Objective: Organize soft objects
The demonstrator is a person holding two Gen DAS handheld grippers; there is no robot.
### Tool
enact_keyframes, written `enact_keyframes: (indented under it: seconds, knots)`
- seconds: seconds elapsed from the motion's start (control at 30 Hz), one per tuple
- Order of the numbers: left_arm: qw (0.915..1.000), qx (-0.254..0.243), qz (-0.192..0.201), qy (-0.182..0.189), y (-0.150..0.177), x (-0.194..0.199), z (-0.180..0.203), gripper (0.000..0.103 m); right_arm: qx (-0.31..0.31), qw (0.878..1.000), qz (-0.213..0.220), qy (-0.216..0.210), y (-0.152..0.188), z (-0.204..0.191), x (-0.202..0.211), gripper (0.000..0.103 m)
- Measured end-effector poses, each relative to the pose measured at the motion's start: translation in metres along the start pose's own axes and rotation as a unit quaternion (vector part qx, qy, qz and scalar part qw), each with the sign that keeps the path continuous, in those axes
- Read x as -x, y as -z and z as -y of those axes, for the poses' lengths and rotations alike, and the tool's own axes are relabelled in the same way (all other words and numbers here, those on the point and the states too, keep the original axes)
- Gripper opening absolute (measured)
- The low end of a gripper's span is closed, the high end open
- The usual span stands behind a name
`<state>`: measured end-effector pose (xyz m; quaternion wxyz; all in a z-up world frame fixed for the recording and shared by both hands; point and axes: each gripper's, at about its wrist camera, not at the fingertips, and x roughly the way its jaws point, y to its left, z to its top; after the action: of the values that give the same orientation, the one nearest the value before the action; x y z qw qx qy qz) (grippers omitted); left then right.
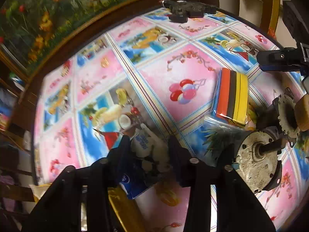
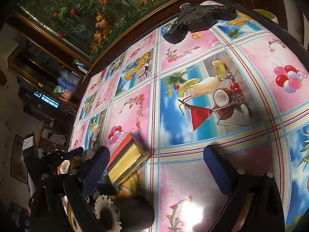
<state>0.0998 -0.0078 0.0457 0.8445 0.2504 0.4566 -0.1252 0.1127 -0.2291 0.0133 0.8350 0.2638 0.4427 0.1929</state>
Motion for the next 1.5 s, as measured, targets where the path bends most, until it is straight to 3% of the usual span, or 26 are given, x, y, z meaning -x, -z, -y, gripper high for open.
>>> enact_keyframes:
  seconds: [0.27,0.5,1.2,1.5]
  knots:
    - [0.9922,-0.047,0.071,-0.091,-0.001,0.048,0.017,0.028,0.004,1.000,-0.001,0.001,0.000,-0.002,0.001,0.100]
    - [0.9829,-0.078,0.101,-0.133,0.004,0.070,0.029,0.028,0.011,1.000,-0.003,0.004,-0.001,-0.002,0.000,0.101]
    - [0.9860,-0.066,0.087,-0.126,0.018,0.082,0.032,0.028,0.017,1.000,-0.003,0.008,-0.001,-0.004,-0.001,0.102]
    - [0.9876,-0.056,0.084,-0.120,0.030,0.088,0.029,0.028,0.046,0.999,0.000,0.026,0.001,-0.009,-0.002,0.102]
